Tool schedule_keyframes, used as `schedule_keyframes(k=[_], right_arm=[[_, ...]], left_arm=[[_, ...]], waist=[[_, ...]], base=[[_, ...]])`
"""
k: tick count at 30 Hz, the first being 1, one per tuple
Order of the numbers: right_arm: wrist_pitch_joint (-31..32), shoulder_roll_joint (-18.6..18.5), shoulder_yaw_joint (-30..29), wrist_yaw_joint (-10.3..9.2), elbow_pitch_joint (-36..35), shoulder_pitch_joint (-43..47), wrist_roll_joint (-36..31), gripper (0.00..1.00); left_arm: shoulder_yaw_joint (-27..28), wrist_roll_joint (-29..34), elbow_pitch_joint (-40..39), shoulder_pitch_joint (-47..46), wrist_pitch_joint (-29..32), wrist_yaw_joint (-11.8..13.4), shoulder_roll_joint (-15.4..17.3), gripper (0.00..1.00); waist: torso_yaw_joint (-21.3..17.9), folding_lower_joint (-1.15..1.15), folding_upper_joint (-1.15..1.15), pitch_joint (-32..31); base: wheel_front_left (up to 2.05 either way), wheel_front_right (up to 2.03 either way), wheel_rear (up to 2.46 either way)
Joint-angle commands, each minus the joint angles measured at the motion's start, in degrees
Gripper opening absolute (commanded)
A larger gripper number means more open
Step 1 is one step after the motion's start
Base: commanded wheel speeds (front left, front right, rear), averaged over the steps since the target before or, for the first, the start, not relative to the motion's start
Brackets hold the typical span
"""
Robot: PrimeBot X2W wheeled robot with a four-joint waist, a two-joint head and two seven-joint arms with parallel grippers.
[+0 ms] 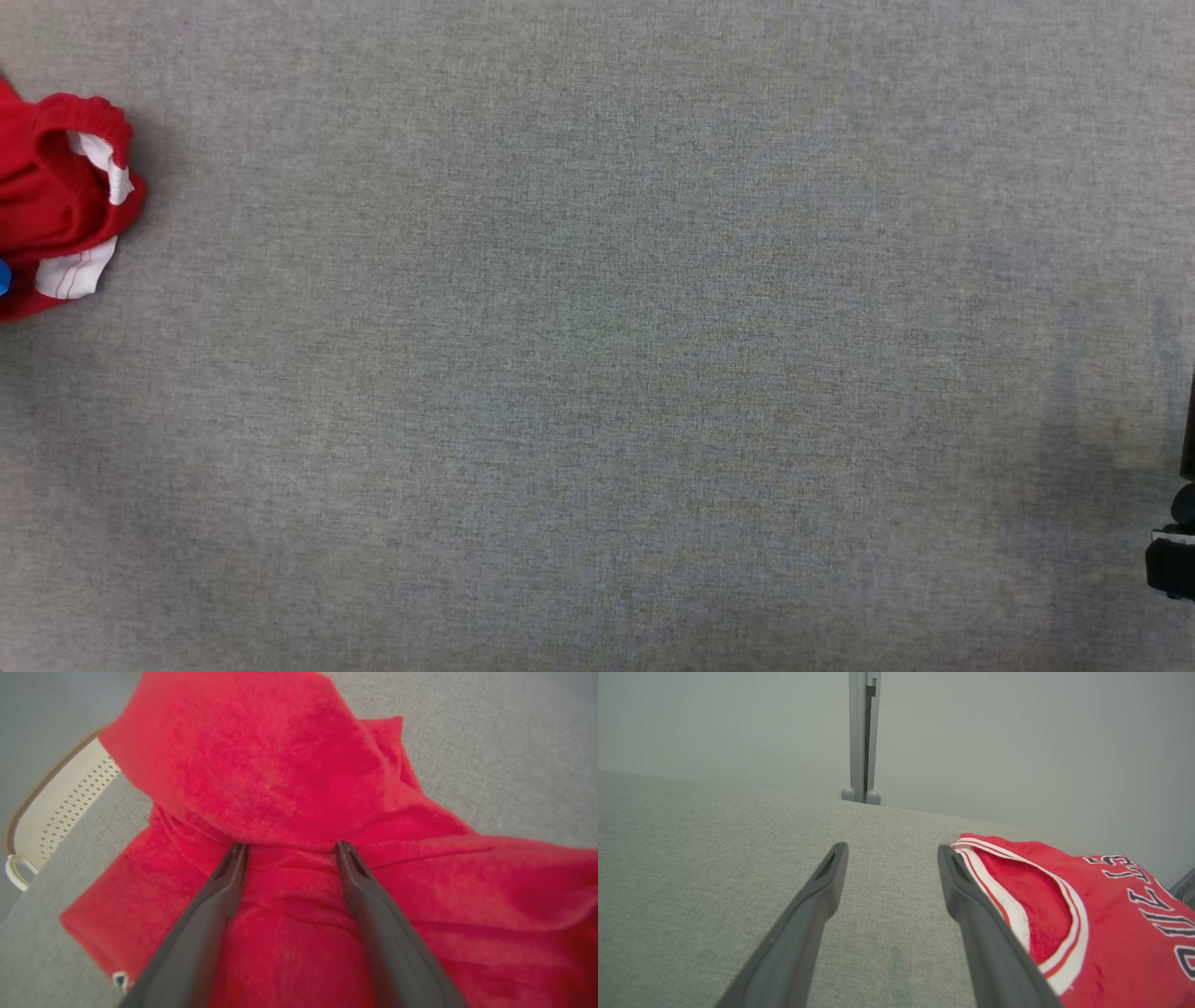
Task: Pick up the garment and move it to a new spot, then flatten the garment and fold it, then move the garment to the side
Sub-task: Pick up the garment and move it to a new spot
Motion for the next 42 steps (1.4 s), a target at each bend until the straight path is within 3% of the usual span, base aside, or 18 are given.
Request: schedule_keyframes(k=[1, 4, 5, 8, 14, 21, 26, 32, 42], right_arm=[[0.04, -0.10, 0.13, 0.02, 0.12, -0.74, 0.00, 1.00], [0.12, -0.08, 0.47, 0.02, 0.29, -1.02, -0.07, 1.00], [0.14, -0.06, 0.59, 0.02, 0.37, -1.12, -0.12, 1.00], [0.06, 0.03, 1.05, 0.02, 0.70, -1.11, -0.26, 1.00], [-0.73, 0.53, 1.19, 0.02, 2.02, -0.29, 0.18, 1.00], [-2.64, 1.49, 3.12, 0.02, 5.78, -0.07, 1.01, 1.00], [-4.40, 2.17, 4.42, 0.02, 9.18, 0.44, 1.35, 1.00], [-6.97, 2.50, 5.72, 0.02, 13.99, 0.66, 2.32, 1.00], [-10.80, 2.56, 8.40, 0.02, 21.20, 1.10, 5.72, 1.00]], left_arm=[[-0.35, -0.21, 2.30, 0.75, 2.78, -0.19, -0.70, 1.00], [-0.12, -1.55, 5.50, 0.48, 8.15, -0.25, -1.19, 1.00], [0.09, -2.17, 6.43, 0.51, 9.91, -0.27, -1.61, 0.56], [-0.34, -2.51, 7.38, 0.49, 11.73, -0.39, -1.64, 0.00], [-1.84, -2.62, 5.74, 0.87, 9.83, -0.65, -0.30, 0.00], [-5.76, -2.99, -1.88, -0.52, 3.53, -0.64, 1.74, 0.00], [-9.23, -3.74, -10.79, -1.94, -8.81, -0.61, 2.78, 0.00], [-15.51, -4.38, -20.63, -4.04, -16.39, -0.62, 1.24, 0.00], [-26.09, -3.30, -37.27, -3.17, -18.22, -0.62, -3.37, 0.00]], waist=[[0.03, 0.01, 0.00, -0.11], [0.03, 0.01, 0.00, -0.18], [-0.01, 0.01, 0.00, -0.23], [-0.31, 0.01, 0.00, -0.55], [-1.01, 0.01, 0.00, -2.87], [-2.59, 0.01, 0.00, -7.85], [-5.04, 0.01, 0.00, -11.40], [-9.31, 0.01, 0.00, -15.56], [-16.76, 0.01, 0.00, -20.24]], base=[[0.00, 0.00, 0.00], [0.00, 0.00, 0.00], [0.00, 0.00, 0.00], [0.00, 0.00, 0.00], [0.00, 0.00, 0.00], [0.00, 0.00, 0.00], [0.00, 0.00, 0.00], [0.00, 0.00, 0.00], [0.00, 0.00, 0.00]])
